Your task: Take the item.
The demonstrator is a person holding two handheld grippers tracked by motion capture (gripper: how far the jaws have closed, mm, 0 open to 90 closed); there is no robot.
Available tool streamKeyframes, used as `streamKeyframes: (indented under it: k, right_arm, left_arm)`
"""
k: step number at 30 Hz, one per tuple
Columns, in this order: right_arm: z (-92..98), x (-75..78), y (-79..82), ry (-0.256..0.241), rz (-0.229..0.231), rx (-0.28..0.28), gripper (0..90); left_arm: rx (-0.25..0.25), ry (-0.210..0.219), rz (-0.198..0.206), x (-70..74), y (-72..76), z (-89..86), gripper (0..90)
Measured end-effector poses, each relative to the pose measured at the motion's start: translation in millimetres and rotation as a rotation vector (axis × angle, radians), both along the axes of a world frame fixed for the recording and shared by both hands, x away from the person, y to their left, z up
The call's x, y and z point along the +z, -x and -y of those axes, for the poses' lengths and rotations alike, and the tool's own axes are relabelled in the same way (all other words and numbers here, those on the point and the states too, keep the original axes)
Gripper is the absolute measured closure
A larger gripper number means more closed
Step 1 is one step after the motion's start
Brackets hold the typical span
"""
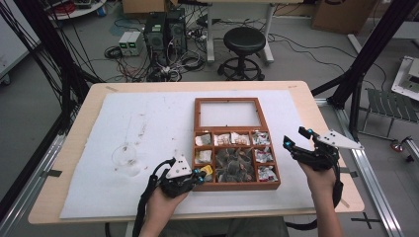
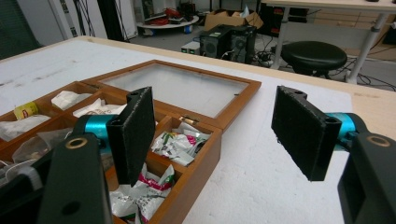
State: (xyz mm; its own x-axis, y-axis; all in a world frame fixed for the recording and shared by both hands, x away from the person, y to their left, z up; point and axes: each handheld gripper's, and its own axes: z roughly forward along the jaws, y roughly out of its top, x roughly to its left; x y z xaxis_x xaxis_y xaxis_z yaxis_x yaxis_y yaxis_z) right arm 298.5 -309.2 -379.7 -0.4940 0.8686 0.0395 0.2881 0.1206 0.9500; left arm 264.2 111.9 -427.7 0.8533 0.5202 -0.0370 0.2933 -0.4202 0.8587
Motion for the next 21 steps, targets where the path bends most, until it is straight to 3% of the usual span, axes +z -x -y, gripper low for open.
streamKeyframes:
  k: [21]
  right_arm:
    - [-10.0,-1.1,-7.0,0.008,0.002,0.024,31.2]
  left_arm:
    - [0.012,0.12,0.077,13.1,11.6,-11.9,89.5]
